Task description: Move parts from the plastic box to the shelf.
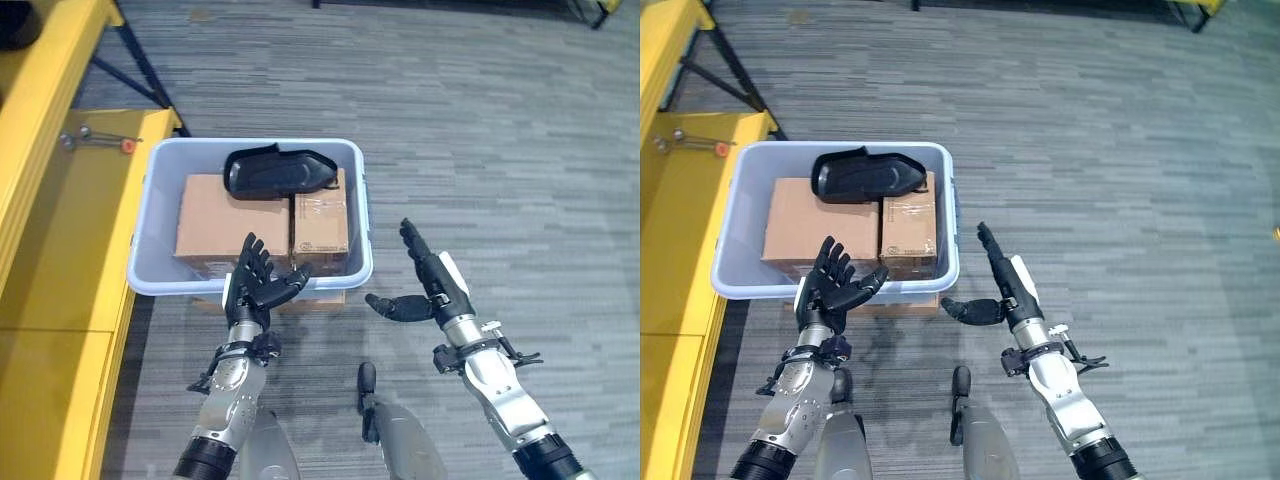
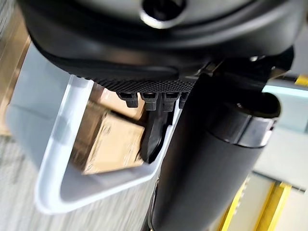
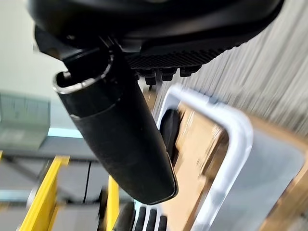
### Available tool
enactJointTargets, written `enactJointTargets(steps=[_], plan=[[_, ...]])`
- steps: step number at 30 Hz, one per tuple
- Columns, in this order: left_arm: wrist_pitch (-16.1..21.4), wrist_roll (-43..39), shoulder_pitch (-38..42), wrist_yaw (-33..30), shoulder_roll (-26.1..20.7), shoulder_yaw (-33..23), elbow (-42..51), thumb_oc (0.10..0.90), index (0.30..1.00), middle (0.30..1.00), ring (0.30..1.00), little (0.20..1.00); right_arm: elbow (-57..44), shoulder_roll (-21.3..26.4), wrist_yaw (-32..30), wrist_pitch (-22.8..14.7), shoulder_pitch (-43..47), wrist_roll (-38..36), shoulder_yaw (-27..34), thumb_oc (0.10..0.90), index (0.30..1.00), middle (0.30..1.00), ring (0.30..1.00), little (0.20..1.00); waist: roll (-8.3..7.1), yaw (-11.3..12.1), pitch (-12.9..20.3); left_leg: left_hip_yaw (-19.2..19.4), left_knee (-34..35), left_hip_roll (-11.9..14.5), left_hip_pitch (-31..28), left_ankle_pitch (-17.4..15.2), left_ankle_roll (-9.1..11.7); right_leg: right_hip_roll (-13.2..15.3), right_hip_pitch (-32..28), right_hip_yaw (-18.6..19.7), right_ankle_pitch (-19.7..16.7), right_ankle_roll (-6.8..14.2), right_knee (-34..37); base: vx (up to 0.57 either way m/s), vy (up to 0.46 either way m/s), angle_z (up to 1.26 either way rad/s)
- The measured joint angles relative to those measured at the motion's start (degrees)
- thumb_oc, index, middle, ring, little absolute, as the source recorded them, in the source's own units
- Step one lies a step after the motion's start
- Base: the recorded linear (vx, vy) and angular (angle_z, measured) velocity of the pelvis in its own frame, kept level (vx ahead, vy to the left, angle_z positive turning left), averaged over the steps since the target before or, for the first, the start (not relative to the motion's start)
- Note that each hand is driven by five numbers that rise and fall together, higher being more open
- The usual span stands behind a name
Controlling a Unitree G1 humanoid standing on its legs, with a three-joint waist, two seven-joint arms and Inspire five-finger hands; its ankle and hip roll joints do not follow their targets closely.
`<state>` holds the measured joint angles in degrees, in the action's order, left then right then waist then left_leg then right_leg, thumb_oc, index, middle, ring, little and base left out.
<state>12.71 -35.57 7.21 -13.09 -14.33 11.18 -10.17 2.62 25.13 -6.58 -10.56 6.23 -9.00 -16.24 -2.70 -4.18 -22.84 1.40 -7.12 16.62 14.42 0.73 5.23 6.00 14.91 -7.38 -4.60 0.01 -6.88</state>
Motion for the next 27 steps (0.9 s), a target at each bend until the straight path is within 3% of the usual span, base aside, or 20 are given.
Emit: enactJointTargets(steps=[1,2,3,4,5,6,7,8,14,18,21,22,25,27], plan=[[-0.1,0.0,1.0,0.0,1.4,0.7,0.0,0.900,1.000,1.000,1.000,1.000,-0.3,1.3,-0.9,0.1,-1.6,0.0,1.7,0.900,1.000,1.000,1.000,1.000,3.26,-0.3,-0.2,2.9,2.8,-6.8,-3.9,3.1,1.8,3.6,0.3,2.9,-2.9,3.6,3.0,0.11,0.469,-0.59],[-0.1,0.0,0.6,-0.1,0.5,0.6,-0.3,0.900,1.000,1.000,1.000,1.000,-0.4,0.6,-0.8,0.4,-1.8,1.1,0.1,0.900,1.000,1.000,1.000,1.000,2.88,-0.2,-0.2,4.9,2.0,-10.2,-3.8,2.6,-0.1,6.1,-0.4,4.6,-2.9,3.7,6.2,0.11,0.370,-0.47],[-0.1,0.0,0.4,-0.1,-0.7,0.2,-0.8,0.900,1.000,1.000,1.000,1.000,-0.6,-0.1,-0.6,0.6,-1.9,1.9,-1.4,0.900,1.000,1.000,1.000,1.000,2.48,0.2,-0.2,6.0,1.1,-11.0,-3.6,1.8,-1.5,7.6,-1.4,5.4,-2.6,4.1,8.0,0.07,0.156,-0.32],[-0.1,0.1,-0.1,-0.2,-0.9,-0.7,-0.5,0.900,1.000,1.000,1.000,1.000,-0.9,-0.1,-0.1,0.6,-2.0,2.3,-2.4,0.900,1.000,1.000,1.000,1.000,2.49,1.0,-0.1,7.1,1.4,-11.4,-3.8,1.5,-2.4,8.3,-1.5,5.2,-1.3,6.0,8.5,0.06,0.128,-0.21],[-0.1,0.2,-0.6,-0.3,-0.8,-1.6,0.7,0.900,1.000,1.000,1.000,1.000,-1.3,-0.4,0.2,0.6,-2.0,2.3,-2.9,0.900,1.000,1.000,1.000,1.000,2.96,1.5,-0.1,7.4,2.1,-10.2,-3.4,1.8,-2.8,7.1,-1.4,4.7,-1.2,6.3,4.6,0.05,0.119,0.06],[0.0,0.3,-1.1,-0.4,-2.1,-2.4,1.5,0.900,1.000,1.000,1.000,1.000,-1.9,-0.8,0.2,0.7,-2.7,2.3,-3.0,0.900,1.000,1.000,1.000,1.000,1.39,1.7,0.4,7.1,2.7,-10.8,-3.6,2.4,-2.9,6.9,-4.1,3.9,-1.4,6.2,3.5,0.03,0.072,0.13],[0.3,0.4,-1.4,-0.5,-2.8,-2.5,1.7,0.900,1.000,1.000,1.000,1.000,-2.5,-0.9,0.3,0.7,-2.3,2.3,-2.9,0.900,1.000,1.000,1.000,1.000,0.49,2.9,0.5,7.5,3.0,-10.8,-3.6,2.5,-2.8,6.9,-4.5,3.5,-2.8,7.9,5.5,0.04,0.065,0.12],[0.3,0.4,-2.0,-0.5,-3.4,-3.0,1.7,0.900,1.000,1.000,1.000,1.000,-3.1,-1.1,0.3,0.6,-1.6,2.3,-2.8,0.900,1.000,1.000,1.000,1.000,0.04,2.9,0.4,7.9,3.2,-10.7,-3.4,2.9,-2.2,6.7,-4.4,3.7,-3.1,7.9,6.0,0.03,0.028,-0.14],[0.2,0.4,-4.6,-0.4,-2.5,-3.4,1.8,0.900,1.000,1.000,1.000,1.000,-6.6,0.9,0.3,0.6,-1.1,3.4,-0.8,0.900,1.000,1.000,1.000,1.000,-0.82,2.8,0.3,7.5,3.7,-10.0,-2.4,3.2,-1.7,6.0,-4.4,2.7,-3.4,7.9,7.5,0.03,0.005,0.04],[0.2,0.3,-4.0,-0.1,-2.5,-3.6,3.1,0.900,1.000,1.000,1.000,1.000,-11.4,9.3,-0.3,1.2,2.0,9.2,4.3,0.900,1.000,1.000,1.000,1.000,-1.70,2.9,0.0,4.9,4.7,-9.1,0.4,4.2,-1.2,5.1,-4.3,-0.1,-4.4,7.1,10.3,0.03,-0.008,0.27],[0.1,0.2,-4.4,-0.2,-2.6,-3.4,3.6,0.900,1.000,1.000,1.000,1.000,-11.4,10.4,-3.6,1.7,12.7,12.3,6.1,0.900,1.000,1.000,1.000,1.000,-2.32,3.3,0.0,4.4,5.8,-8.6,1.6,5.3,-0.6,4.4,-3.5,-1.1,-5.3,6.6,11.7,0.00,-0.006,0.05],[0.1,-0.1,-4.1,-0.1,-2.9,-2.0,4.0,0.900,1.000,1.000,1.000,1.000,-10.9,11.9,-6.2,2.1,25.6,12.5,1.8,0.900,1.000,1.000,1.000,1.000,-2.18,3.1,0.0,4.5,7.3,-8.4,2.5,6.9,-0.1,3.9,-1.7,-1.1,-5.9,6.6,11.8,0.00,-0.015,-0.05],[-0.3,-0.2,-3.1,-0.1,-2.8,-0.1,4.1,0.900,1.000,1.000,1.000,1.000,-10.6,13.6,-6.3,2.0,35.0,13.4,-2.3,0.900,1.000,1.000,1.000,1.000,-2.20,4.4,0.0,4.4,7.7,-8.1,3.3,7.4,0.0,3.6,-0.8,-1.2,-6.0,6.6,11.7,0.00,0.000,0.00],[-0.4,-0.3,-2.2,0.0,-2.8,0.9,4.0,0.900,1.000,1.000,1.000,1.000,-4.5,14.6,-6.4,2.2,46.3,13.5,-10.6,0.900,1.000,1.000,1.000,1.000,-2.24,5.1,-0.1,4.5,7.7,-7.9,3.5,7.5,0.1,3.4,-0.4,-1.2,-6.0,6.5,11.8,0.00,0.000,0.00]])
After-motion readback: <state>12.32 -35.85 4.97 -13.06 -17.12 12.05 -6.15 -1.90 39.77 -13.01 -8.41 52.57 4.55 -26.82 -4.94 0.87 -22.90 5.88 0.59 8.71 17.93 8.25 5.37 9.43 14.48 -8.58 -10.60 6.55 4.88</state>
